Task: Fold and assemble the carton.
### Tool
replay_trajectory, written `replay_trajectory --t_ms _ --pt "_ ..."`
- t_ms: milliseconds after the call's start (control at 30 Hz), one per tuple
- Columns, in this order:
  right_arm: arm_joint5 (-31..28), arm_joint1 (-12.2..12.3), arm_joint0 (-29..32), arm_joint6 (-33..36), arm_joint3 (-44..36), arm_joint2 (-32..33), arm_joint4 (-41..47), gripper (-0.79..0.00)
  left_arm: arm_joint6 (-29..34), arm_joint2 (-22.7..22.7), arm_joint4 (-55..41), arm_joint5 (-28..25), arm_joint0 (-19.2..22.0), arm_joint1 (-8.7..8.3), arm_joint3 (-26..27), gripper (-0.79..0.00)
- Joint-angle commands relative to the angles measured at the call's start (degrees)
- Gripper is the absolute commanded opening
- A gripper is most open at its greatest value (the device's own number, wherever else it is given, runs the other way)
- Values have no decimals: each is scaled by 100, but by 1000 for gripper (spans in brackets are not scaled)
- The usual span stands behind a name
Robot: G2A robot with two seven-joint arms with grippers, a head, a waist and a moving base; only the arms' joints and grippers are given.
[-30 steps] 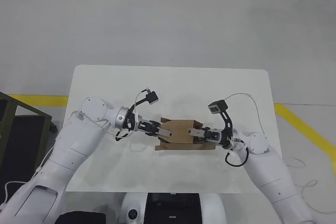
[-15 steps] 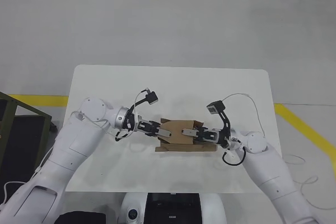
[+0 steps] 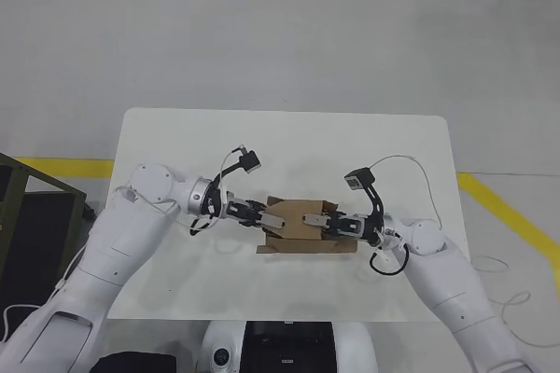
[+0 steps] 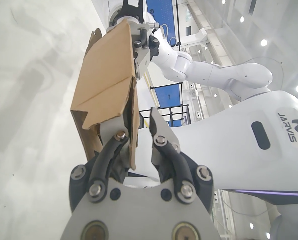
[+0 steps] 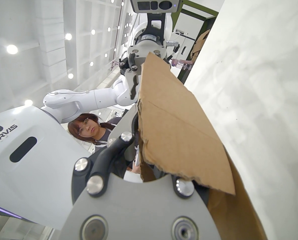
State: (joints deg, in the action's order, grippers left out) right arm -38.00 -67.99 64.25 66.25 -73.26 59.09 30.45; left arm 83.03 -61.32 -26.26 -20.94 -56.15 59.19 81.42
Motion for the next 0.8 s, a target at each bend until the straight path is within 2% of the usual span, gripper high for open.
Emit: replay_trajectory --t_ms 0,600,767 --pt "-1 1 4 -49 25 8 -13 -785 8 -42 -61 -22 -26 -11 28 0" --pt "155 7 74 -657 -46 -26 -605 -785 60 -265 -716 29 -292 -140 758 0" --pt "206 0 135 -800 -166 -82 -730 -785 67 -191 -763 36 -253 -150 825 0"
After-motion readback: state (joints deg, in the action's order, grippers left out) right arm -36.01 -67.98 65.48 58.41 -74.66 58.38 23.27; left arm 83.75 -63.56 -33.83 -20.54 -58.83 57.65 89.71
